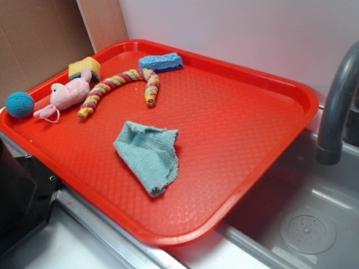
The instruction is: Grab the blue cloth.
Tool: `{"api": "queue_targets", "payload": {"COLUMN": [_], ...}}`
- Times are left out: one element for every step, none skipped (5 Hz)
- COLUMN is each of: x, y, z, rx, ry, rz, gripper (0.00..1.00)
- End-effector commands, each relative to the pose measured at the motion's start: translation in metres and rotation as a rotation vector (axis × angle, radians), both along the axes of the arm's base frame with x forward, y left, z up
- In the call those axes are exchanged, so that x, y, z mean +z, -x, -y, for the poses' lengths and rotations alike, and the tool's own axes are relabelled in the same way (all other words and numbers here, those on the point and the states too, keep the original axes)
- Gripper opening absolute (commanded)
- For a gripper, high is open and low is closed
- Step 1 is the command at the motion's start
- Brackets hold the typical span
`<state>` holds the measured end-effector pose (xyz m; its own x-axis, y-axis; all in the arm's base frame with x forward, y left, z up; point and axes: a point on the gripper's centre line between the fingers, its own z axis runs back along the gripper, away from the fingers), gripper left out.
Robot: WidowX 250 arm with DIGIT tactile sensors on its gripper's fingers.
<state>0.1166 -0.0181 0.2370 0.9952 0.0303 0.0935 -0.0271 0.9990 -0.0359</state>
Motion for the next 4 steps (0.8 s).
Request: {"api": "queue_targets", "payload": {"x": [0.0, -0.046, -0.083, -0.129], "y": [0.0, -0.009, -0.026, -0.04], "z": [0.0, 0.004, 0.031, 0.038], "rx": [0.0, 0.194, 0.268, 0.28], "ry": [0.0, -0.07, -0.03, 0.044], "rz": [0.0, -0.14, 0.042, 0.044], "gripper": [1.0, 1.0, 1.0, 1.0]}}
